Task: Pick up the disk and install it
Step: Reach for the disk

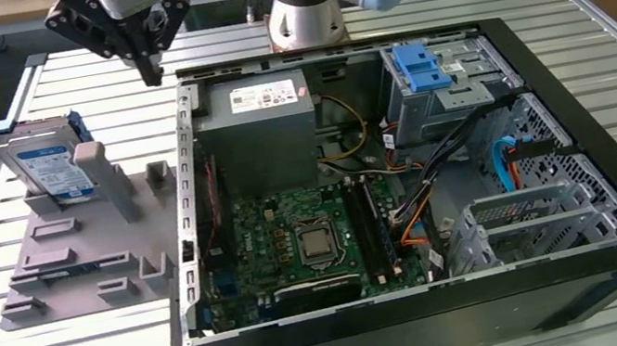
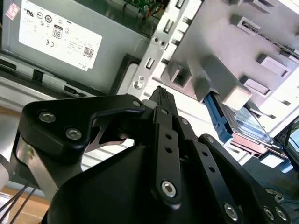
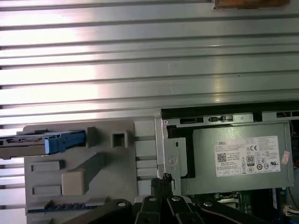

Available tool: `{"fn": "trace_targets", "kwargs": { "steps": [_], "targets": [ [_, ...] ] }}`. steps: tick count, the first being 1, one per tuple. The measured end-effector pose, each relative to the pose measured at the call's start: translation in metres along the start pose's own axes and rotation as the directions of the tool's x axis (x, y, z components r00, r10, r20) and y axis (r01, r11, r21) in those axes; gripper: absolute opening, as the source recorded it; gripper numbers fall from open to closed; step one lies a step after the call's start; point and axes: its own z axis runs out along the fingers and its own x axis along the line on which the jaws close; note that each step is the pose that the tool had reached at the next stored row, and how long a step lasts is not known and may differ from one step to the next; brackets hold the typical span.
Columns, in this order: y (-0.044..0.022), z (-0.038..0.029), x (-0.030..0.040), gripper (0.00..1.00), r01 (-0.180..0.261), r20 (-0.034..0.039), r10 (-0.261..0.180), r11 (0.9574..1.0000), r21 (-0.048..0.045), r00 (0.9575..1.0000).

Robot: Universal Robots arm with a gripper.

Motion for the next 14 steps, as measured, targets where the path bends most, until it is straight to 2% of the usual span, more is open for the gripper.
{"fn": "trace_targets", "kwargs": {
  "steps": [11,14],
  "targets": [
    [0.0079,0.0028,0.0483,0.11,0.0,0.0001,0.0,1.0,-0.0002,1.0],
    [0.0091,0.0029,0.0595,0.11,0.0,-0.0003,0.0,1.0,0.0,1.0]
  ]
}}
